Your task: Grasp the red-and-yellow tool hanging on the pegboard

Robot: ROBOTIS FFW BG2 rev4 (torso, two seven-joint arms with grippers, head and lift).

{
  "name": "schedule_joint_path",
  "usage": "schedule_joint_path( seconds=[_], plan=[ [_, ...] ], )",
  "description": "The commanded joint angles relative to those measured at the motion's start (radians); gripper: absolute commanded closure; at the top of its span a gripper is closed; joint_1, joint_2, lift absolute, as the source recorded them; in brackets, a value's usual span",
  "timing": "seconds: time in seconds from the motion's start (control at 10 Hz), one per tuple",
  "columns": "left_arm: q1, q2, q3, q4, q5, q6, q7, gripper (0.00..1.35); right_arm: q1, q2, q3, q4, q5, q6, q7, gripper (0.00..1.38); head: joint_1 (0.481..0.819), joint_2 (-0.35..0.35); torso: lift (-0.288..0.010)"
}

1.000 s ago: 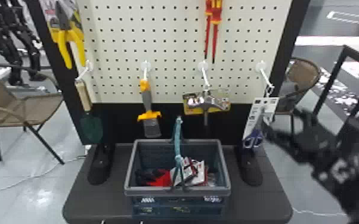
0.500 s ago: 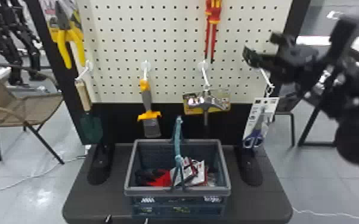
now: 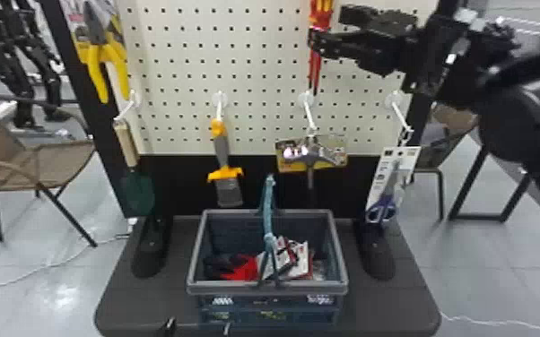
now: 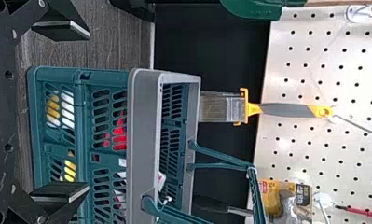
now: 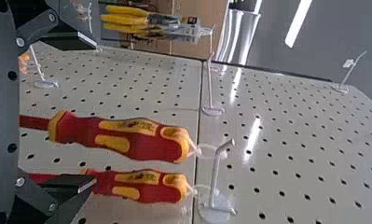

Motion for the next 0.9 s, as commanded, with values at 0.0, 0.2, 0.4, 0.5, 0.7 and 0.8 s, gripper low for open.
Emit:
schedule_joint_path(
  seconds=[0.0,0.2,0.4,0.5,0.7,0.8],
  plan=[
    [-0.008,0.002,-0.006,0.007,0.003,0.002,0.000,0.17,-0.076,-0.014,0.084,0.039,-0.052,-0.004,0.001,0.27,0.549,0.000,-0.100],
    [-0.012,0.003,-0.008,0.007,0.001,0.002,0.000,0.17,-0.130,-0.023,0.119,0.056,-0.055,-0.004,0.007,0.30,0.549,0.000,-0.100],
    [-0.015,0.002,-0.010,0.009,0.003,0.002,0.000,0.17,-0.132,-0.020,0.119,0.062,-0.029,-0.015,0.007,1.22,0.549,0.000,-0.100],
    [-0.014,0.003,-0.008,0.009,0.003,0.002,0.000,0.17,-0.129,-0.020,0.119,0.064,-0.026,-0.015,0.007,1.24,0.549,0.000,-0.100],
    [-0.012,0.005,-0.010,0.011,0.004,0.002,0.000,0.17,-0.124,-0.020,0.119,0.062,-0.019,-0.015,0.010,1.30,0.549,0.000,-0.100],
    [-0.012,0.006,-0.010,0.011,0.004,0.000,0.000,0.17,-0.124,-0.020,0.119,0.060,-0.021,-0.015,0.012,1.30,0.549,0.000,-0.100]
  ],
)
